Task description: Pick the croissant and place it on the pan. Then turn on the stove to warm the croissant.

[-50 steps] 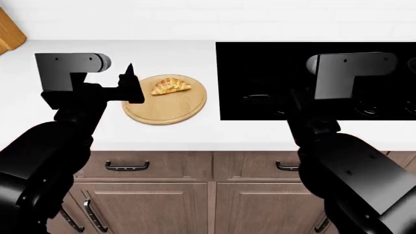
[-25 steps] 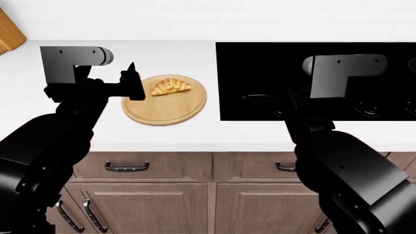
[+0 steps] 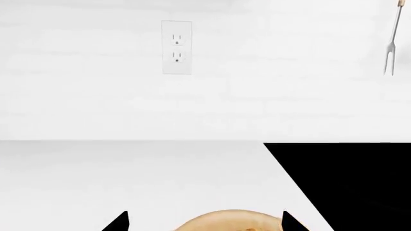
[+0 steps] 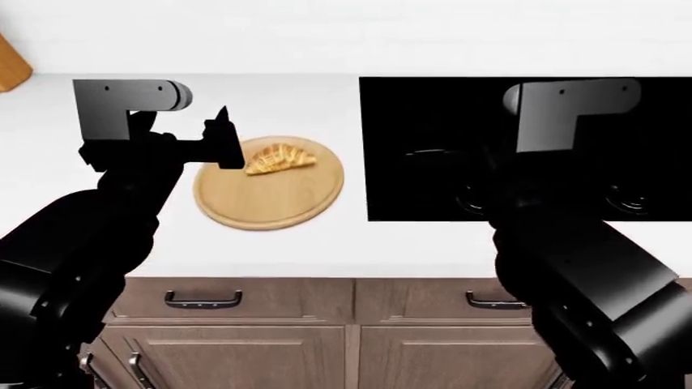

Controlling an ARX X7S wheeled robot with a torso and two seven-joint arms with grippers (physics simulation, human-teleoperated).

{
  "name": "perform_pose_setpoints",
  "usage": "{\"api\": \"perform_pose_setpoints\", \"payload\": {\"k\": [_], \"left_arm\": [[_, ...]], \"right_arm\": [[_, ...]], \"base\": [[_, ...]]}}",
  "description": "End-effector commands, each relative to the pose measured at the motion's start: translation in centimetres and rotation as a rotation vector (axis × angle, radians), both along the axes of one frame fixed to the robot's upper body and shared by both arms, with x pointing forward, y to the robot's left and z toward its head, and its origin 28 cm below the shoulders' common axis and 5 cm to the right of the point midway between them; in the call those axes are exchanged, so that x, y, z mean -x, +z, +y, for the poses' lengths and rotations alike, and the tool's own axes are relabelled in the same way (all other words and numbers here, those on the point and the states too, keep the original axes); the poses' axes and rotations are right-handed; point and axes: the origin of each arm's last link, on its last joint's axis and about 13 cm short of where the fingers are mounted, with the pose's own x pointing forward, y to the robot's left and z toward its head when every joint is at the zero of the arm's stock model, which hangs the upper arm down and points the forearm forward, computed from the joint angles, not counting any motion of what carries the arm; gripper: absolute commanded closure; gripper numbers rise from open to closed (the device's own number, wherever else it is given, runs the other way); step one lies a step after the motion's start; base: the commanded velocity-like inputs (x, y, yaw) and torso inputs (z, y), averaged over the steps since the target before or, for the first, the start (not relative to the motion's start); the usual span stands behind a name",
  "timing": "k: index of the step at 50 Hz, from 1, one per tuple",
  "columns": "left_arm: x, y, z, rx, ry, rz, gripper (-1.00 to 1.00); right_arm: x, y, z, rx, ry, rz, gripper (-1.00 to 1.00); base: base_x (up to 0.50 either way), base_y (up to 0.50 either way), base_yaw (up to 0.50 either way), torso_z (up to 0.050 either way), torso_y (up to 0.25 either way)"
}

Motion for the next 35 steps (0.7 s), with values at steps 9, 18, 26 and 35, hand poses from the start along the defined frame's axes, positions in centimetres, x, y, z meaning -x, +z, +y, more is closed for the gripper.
{"api": "perform_pose_setpoints", "payload": {"k": [9,18,26,35], "left_arm": [[-0.18,0.0,0.21,-0.005,0.007,-0.004,-1.0],[-0.26,-0.33,0.5,-0.008,0.017,0.005,-1.0],[-0.34,-0.43,0.59,-0.014,0.02,0.009,-1.0],[-0.02,-0.22,0.71,-0.013,0.022,0.006,-1.0]], "right_arm": [[0.34,0.14,-1.5,0.031,-0.035,0.01,-1.0],[0.2,0.02,-1.56,0.029,-0.039,0.015,-1.0],[0.21,0.13,-1.52,0.024,-0.04,0.009,-1.0],[0.05,0.18,-1.45,0.023,-0.04,0.004,-1.0]], "base": [[0.17,0.0,0.0,0.0,0.0],[0.17,0.0,0.0,0.0,0.0],[0.17,0.0,0.0,0.0,0.0],[0.17,0.0,0.0,0.0,0.0]]}}
